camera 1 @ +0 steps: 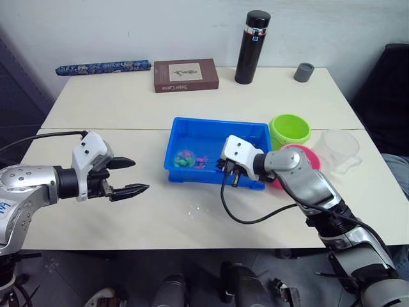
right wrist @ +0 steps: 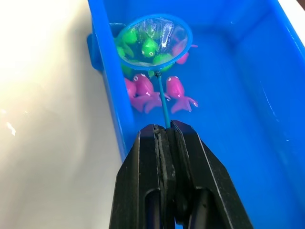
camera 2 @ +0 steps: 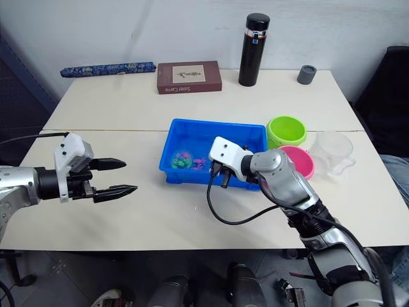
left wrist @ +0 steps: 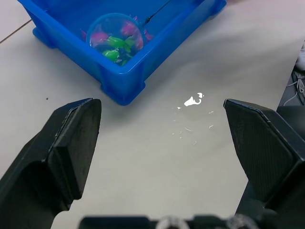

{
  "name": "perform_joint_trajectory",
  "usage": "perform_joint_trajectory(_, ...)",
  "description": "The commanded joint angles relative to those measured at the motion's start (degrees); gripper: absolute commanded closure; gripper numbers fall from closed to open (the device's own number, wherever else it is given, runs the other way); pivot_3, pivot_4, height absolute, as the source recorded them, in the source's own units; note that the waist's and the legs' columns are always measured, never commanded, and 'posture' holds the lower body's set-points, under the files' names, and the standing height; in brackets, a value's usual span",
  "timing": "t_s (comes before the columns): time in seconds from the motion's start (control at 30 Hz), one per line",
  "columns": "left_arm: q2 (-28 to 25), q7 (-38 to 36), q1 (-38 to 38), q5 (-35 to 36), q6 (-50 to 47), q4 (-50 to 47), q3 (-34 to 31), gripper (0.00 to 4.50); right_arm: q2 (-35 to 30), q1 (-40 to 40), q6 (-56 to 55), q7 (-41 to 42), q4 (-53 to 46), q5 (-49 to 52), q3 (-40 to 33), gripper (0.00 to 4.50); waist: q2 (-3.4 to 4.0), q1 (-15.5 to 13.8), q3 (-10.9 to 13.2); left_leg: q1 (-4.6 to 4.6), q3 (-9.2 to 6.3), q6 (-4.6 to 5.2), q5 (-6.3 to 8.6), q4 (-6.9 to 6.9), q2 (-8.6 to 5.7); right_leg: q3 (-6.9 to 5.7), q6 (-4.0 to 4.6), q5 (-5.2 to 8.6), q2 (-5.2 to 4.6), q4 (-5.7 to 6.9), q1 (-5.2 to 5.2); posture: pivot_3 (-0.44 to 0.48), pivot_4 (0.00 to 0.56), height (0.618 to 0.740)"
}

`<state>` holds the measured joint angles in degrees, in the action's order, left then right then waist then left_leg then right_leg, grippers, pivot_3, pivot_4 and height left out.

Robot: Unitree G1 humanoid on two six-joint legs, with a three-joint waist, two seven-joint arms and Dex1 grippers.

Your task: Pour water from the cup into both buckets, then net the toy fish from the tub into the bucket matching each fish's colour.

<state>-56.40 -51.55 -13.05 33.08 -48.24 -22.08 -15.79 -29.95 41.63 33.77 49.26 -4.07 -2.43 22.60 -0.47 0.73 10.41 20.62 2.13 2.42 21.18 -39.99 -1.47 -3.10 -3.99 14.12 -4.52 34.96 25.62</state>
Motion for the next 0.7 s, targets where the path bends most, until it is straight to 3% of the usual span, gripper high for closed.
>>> perform_joint_trajectory(0.03, -1.20, 0.18, 0.16, 0.76, -0.08, -1.97, -2.02, 0.07, -1.93, 0.49, -1.68, -0.12, 0.68, -1.77, -0.93, 4.50, 0.00, 0.01, 0.00, 0.00, 0.00, 0.00, 0.00, 0.00, 0.00, 0.00, 0.00, 0.00, 0.00, 0.00, 0.00, 0.000, 0.150, 0.740)
perform_joint_trajectory(0.7, -0.50, 0.35, -2.50, 0.21, 1.46, -0.04, 0.94, 0.07, -2.27, 3.66, -0.04, -3.09, 4.30, 2.05, -10.84, 4.50, 0.00, 0.75, 0.00, 0.00, 0.00, 0.00, 0.00, 0.03, 0.00, 0.00, 0.00, 0.00, 0.00, -0.03, 0.00, 0.000, 0.150, 0.740)
